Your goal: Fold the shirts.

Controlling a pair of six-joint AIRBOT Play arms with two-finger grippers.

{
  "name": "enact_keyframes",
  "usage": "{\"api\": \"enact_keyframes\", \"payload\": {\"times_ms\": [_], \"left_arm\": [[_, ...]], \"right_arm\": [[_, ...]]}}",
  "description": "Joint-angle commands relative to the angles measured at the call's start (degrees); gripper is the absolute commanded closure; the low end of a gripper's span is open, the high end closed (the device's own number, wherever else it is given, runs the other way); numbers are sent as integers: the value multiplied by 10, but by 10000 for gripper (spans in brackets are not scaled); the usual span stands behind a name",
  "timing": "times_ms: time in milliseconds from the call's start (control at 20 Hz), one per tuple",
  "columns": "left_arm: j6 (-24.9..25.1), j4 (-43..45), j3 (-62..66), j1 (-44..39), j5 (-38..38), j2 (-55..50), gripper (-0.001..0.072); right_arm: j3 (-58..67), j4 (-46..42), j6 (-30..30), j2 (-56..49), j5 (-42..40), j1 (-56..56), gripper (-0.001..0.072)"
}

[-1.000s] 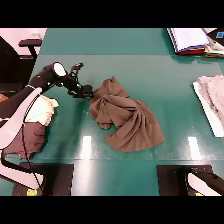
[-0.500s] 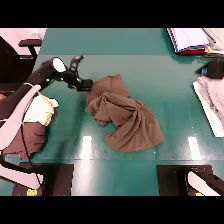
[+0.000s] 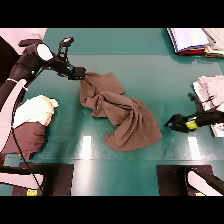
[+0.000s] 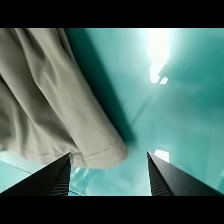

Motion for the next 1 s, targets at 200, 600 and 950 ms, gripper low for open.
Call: {"api": "enact_keyframes", "payload": {"times_ms": [200,600,950], "left_arm": [[0,7,3,1,-18,5,678],[0,90,127,13,-10,196,678],[0,89,264,13,6,395,679]], "right_arm": [[12,14,-9,-101,-110,158,625],[319,-75,-2,59,-5,35,692],[634,-76,13,144,40,-65,692]]}}
